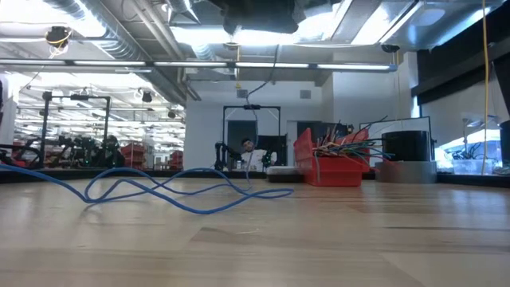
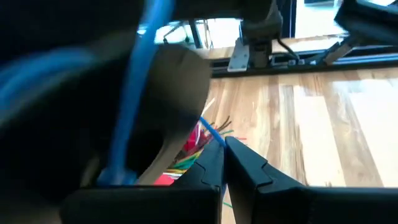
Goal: Coil cords
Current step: Coil the blue wire into the black spool
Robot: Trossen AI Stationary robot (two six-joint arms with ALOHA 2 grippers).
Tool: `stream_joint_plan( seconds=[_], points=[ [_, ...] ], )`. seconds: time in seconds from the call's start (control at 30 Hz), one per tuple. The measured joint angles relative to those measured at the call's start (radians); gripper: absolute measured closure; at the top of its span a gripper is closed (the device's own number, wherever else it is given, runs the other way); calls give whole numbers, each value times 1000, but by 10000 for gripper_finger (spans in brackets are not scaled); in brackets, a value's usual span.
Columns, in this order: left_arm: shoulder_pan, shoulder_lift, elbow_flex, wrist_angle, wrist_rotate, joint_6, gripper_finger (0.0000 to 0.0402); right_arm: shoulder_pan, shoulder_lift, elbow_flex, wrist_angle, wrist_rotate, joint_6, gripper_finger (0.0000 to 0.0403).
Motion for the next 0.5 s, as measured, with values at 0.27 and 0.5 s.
stream_joint_plan(
  seconds=[0.27,0.5],
  points=[
    [0,-2,2,10,5,18,400,0,-97,0,-11,-47,-22,395],
    [0,-2,3,26,7,26,400,0,-161,0,-28,-70,-32,395]
  ],
)
